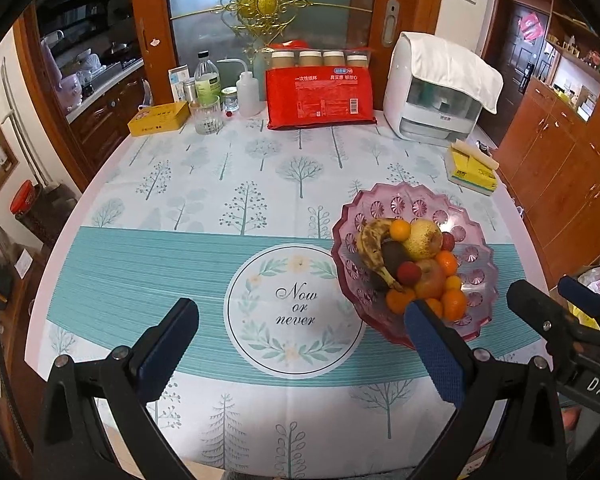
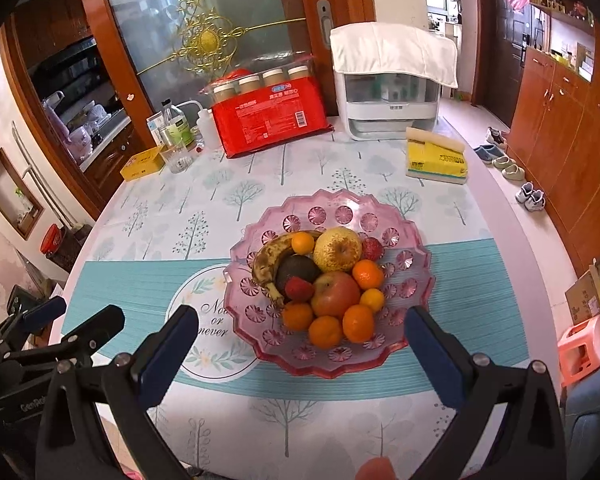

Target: Organize fruits

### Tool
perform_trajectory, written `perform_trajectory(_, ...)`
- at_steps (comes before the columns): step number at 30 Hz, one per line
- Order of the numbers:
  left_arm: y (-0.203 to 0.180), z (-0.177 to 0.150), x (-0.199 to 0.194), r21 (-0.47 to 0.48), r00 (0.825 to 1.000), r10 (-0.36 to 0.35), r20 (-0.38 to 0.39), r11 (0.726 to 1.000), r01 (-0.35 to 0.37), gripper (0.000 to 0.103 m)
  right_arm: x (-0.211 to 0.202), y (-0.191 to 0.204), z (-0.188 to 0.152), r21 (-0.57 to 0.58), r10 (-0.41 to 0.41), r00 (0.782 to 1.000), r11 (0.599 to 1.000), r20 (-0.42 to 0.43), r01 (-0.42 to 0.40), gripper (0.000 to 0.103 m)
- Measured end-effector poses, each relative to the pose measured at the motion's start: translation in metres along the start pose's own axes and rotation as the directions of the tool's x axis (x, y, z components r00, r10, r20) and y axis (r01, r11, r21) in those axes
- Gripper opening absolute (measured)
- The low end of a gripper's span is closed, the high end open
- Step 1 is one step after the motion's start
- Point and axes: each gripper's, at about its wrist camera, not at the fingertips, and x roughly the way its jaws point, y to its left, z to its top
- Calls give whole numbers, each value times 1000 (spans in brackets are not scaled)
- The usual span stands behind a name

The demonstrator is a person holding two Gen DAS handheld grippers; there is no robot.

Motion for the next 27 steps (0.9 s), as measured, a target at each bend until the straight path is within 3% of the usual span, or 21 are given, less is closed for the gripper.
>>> perform_trajectory(27,5,-1,2,4,1000,7,-6,1000,-7,102,12,9,-5,-6,-1,1000,1000,-20,1,103)
